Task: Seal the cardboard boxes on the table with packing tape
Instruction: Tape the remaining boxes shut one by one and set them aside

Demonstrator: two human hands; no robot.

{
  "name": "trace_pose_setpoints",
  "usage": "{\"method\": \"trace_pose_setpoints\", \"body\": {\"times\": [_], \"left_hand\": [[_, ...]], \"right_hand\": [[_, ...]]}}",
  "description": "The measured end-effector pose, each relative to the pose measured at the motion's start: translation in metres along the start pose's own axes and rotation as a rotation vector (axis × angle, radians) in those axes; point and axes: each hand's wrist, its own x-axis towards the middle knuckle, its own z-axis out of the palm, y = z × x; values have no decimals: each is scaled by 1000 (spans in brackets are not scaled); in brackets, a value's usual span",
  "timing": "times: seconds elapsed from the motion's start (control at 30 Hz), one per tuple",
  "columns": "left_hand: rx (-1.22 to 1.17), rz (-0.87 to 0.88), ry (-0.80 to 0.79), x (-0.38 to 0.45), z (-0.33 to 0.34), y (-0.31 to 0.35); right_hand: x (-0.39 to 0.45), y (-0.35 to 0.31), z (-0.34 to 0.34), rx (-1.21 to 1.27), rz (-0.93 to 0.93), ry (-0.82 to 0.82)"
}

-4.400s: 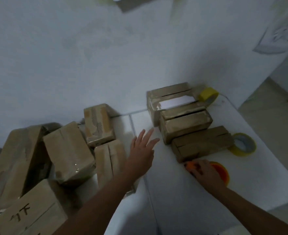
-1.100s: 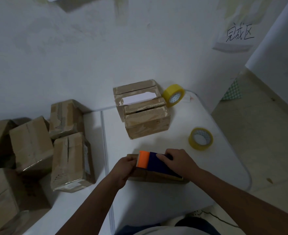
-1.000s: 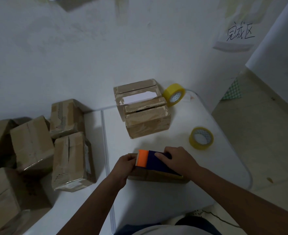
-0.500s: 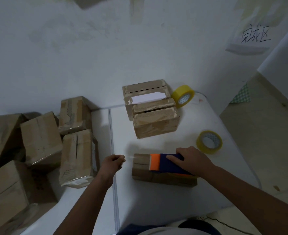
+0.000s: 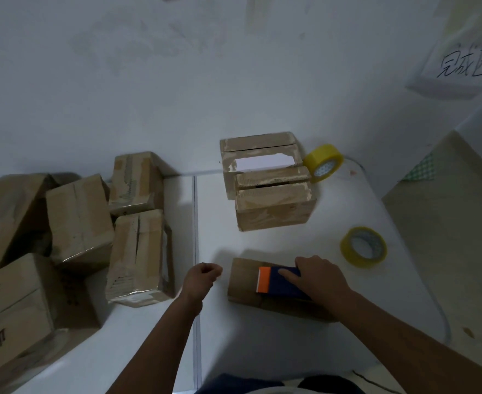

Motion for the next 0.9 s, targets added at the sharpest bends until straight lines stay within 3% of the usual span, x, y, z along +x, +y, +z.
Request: {"method": "trace_pose_setpoints", "body": {"times": [0.53, 0.73, 0.9], "left_hand": [[-77, -96, 13, 10, 30, -23], [61, -65, 169, 8, 40, -21], [198, -9, 138, 3, 29, -23]], "right_hand": [[5, -12, -4, -18, 24, -17], [6, -12, -3, -13, 38, -23], [5, -12, -2, -6, 46, -9]]}}
